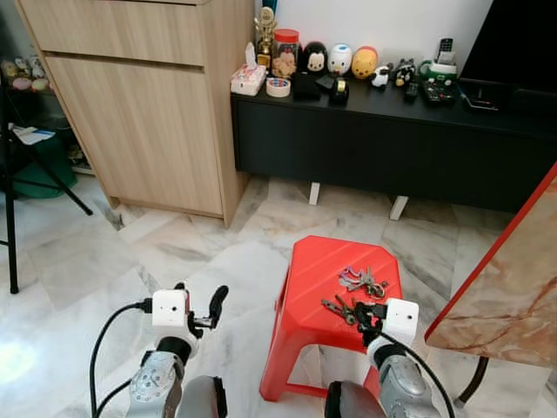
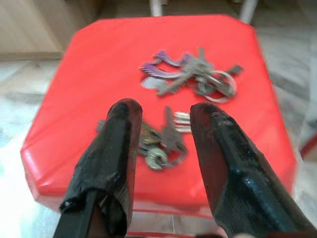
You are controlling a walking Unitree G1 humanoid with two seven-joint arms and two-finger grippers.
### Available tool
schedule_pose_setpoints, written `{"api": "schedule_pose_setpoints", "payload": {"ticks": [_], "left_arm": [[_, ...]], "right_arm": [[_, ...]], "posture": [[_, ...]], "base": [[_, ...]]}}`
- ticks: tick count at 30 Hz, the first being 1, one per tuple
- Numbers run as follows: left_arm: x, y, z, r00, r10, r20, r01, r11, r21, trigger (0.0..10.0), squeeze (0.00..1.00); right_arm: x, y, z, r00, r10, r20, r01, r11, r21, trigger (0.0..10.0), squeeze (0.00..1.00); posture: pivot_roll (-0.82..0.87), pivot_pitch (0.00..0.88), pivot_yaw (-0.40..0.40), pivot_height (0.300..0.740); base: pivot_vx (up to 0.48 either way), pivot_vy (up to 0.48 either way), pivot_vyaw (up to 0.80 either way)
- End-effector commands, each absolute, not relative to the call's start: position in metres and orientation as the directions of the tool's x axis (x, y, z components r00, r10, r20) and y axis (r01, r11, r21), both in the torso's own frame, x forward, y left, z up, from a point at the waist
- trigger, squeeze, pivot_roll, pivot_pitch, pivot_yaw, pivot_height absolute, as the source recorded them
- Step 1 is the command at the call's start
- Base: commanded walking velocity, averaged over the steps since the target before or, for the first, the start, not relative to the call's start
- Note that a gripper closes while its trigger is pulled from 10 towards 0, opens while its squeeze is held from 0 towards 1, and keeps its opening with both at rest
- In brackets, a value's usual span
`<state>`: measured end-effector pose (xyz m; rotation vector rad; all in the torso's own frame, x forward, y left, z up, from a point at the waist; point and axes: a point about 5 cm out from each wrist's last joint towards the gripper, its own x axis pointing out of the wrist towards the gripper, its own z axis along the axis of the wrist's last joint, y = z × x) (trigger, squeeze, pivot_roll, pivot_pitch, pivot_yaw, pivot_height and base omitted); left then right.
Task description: Hang keys on a hook
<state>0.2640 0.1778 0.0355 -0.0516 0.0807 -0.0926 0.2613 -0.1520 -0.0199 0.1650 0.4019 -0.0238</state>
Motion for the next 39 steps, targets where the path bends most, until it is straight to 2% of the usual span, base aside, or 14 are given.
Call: {"api": "schedule_pose_setpoints", "payload": {"ticks": [1, 14, 25, 29, 35, 36, 37, 39], "left_arm": [[0.265, 0.181, 0.038, 0.993, -0.089, -0.073, 0.085, 0.995, -0.050, 10.0, 0.00], [0.265, 0.182, 0.040, 0.994, -0.087, -0.064, 0.084, 0.995, -0.047, 10.0, 0.00], [0.262, 0.184, 0.038, 0.994, -0.084, -0.070, 0.081, 0.996, -0.039, 10.0, 0.00], [0.262, 0.186, 0.037, 0.994, -0.081, -0.075, 0.078, 0.996, -0.034, 10.0, 0.00], [0.261, 0.186, 0.036, 0.993, -0.085, -0.080, 0.083, 0.996, -0.028, 10.0, 0.00], [0.261, 0.186, 0.036, 0.993, -0.086, -0.080, 0.084, 0.996, -0.027, 10.0, 0.00], [0.260, 0.186, 0.036, 0.993, -0.086, -0.081, 0.084, 0.996, -0.024, 10.0, 0.00], [0.261, 0.187, 0.036, 0.993, -0.085, -0.081, 0.084, 0.996, -0.022, 10.0, 0.00]], "right_arm": [[0.264, -0.147, -0.017, 0.926, 0.028, -0.376, 0.034, 0.987, 0.156, 10.0, 0.00], [0.261, -0.146, -0.019, 0.925, 0.022, -0.379, 0.048, 0.983, 0.174, 10.0, 0.00], [0.250, -0.151, -0.033, 0.882, 0.018, -0.470, 0.089, 0.975, 0.205, 10.0, 0.00], [0.244, -0.157, -0.040, 0.863, -0.015, -0.504, 0.202, 0.926, 0.318, 10.0, 0.00], [0.237, -0.160, -0.046, 0.845, -0.033, -0.534, 0.274, 0.884, 0.379, 10.0, 0.00], [0.235, -0.160, -0.048, 0.840, -0.036, -0.542, 0.290, 0.873, 0.392, 10.0, 0.27], [0.233, -0.162, -0.050, 0.831, -0.055, -0.554, 0.339, 0.839, 0.426, 10.0, 1.00], [0.233, -0.163, -0.050, 0.832, -0.061, -0.552, 0.352, 0.827, 0.438, 10.0, 1.00]], "posture": [[0.08, 0.025, -0.068, 0.597], [0.08, 0.027, -0.068, 0.597], [0.07, 0.026, -0.067, 0.597], [0.07, 0.021, -0.063, 0.597], [0.07, 0.016, -0.062, 0.597], [0.07, 0.014, -0.061, 0.597], [0.07, 0.013, -0.060, 0.597], [0.07, 0.013, -0.060, 0.597]], "base": [[0.360, 0.000, 0.80], [0.359, 0.000, 0.00], [0.000, 0.000, 0.00], [0.000, 0.000, 0.00], [0.000, 0.000, 0.00], [0.000, 0.000, 0.00], [0.000, 0.000, 0.00], [0.000, 0.000, 0.00]]}}
